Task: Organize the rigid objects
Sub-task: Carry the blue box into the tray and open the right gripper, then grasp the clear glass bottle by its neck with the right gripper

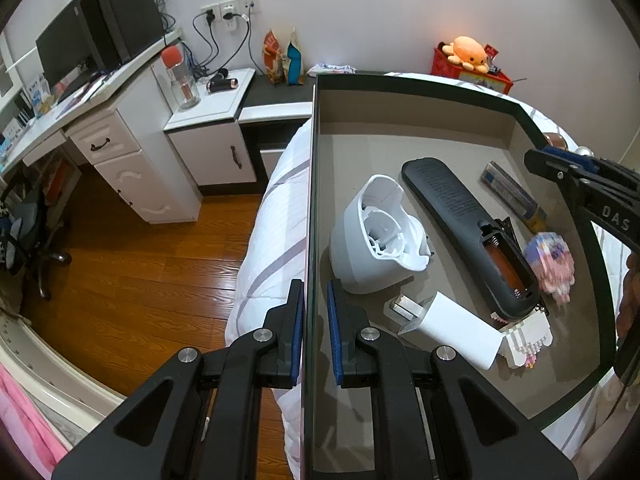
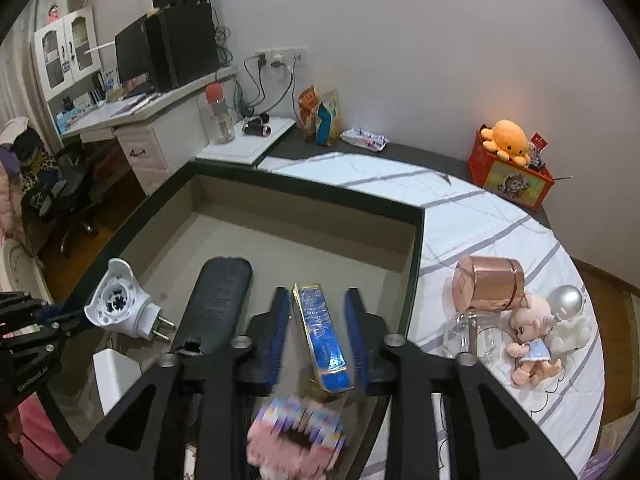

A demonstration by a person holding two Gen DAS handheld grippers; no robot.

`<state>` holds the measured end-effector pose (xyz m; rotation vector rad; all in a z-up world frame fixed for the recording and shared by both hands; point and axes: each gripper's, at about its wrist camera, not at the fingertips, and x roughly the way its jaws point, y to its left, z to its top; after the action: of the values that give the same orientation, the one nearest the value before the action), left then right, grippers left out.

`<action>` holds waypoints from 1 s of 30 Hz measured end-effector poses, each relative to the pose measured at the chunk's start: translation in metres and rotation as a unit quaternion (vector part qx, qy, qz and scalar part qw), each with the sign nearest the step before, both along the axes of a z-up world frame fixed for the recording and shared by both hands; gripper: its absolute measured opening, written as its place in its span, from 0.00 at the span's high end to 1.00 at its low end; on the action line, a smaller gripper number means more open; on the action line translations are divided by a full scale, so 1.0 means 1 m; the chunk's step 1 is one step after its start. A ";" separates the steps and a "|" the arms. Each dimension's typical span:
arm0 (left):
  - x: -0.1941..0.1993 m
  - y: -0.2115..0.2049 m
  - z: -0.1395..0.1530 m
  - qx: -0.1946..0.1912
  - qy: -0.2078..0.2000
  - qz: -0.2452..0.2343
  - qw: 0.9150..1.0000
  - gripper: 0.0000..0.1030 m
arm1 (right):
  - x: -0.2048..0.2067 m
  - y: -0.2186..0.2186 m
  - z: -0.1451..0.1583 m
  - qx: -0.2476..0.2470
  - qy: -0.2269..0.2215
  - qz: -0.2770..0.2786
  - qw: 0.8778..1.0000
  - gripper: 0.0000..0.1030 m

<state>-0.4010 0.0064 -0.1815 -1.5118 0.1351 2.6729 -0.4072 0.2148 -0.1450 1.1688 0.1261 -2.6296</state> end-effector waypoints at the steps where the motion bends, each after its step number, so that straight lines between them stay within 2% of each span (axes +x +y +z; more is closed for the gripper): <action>1: 0.000 0.000 0.000 -0.001 0.000 0.000 1.000 0.90 | 0.001 0.001 0.002 -0.001 0.004 -0.001 1.000 0.61; 5: -0.001 0.000 0.000 -0.003 0.000 0.001 1.000 0.90 | 0.010 0.006 0.012 -0.014 0.022 -0.005 1.000 0.61; 9: -0.001 0.000 0.000 -0.004 0.000 0.002 1.000 0.90 | 0.018 0.018 0.023 -0.016 0.039 -0.016 0.999 0.50; 16: 0.003 -0.001 0.000 -0.008 0.001 0.004 1.000 0.90 | 0.043 0.077 0.035 -0.011 0.059 -0.091 0.994 0.37; 22: 0.005 0.000 -0.001 -0.012 0.001 0.006 1.000 0.90 | 0.052 0.125 0.008 0.002 0.018 -0.139 0.990 0.37; 26: 0.006 0.000 -0.002 -0.013 0.001 0.008 1.000 0.90 | 0.045 0.128 -0.021 -0.005 -0.019 -0.122 0.992 0.37; 30: 0.006 0.002 -0.002 -0.019 0.001 0.009 1.000 0.90 | 0.029 0.119 -0.041 -0.016 -0.034 -0.101 0.994 0.37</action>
<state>-0.3948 0.0080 -0.1839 -1.5299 0.1739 2.7008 -0.3777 0.3342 -0.1855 1.3217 -0.0510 -2.7485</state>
